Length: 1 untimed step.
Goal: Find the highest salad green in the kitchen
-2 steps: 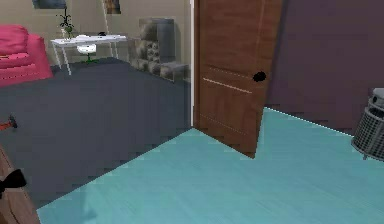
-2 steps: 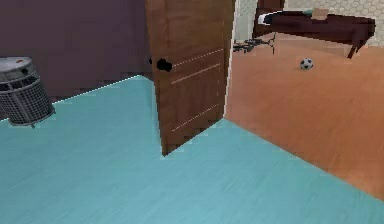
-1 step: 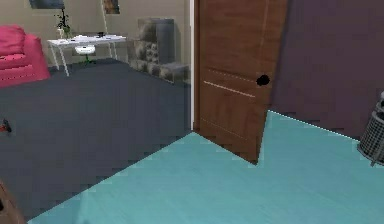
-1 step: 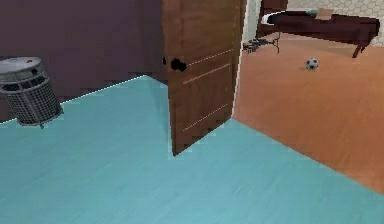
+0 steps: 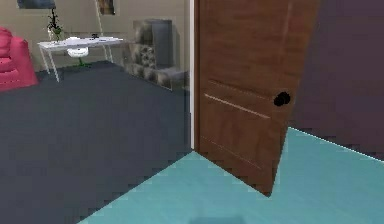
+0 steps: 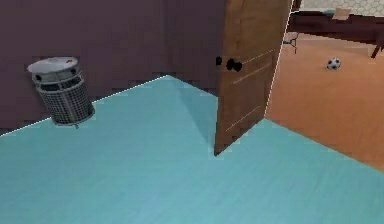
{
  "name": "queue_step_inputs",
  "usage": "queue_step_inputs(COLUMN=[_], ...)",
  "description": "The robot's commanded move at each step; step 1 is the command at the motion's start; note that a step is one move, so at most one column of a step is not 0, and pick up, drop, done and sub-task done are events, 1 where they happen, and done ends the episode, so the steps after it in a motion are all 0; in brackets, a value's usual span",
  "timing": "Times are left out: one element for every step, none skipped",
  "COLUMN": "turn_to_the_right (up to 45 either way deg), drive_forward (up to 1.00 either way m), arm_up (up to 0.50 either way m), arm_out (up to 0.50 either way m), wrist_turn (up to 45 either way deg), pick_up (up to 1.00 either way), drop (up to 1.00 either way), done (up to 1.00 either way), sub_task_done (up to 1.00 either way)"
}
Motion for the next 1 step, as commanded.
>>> queue_step_inputs(turn_to_the_right=[0.0], drive_forward=[0.20], arm_up=[0.00], arm_out=[0.00], wrist_turn=[0.0], pick_up=[0.00], drop=[0.00], done=[0.00], sub_task_done=[0.00])
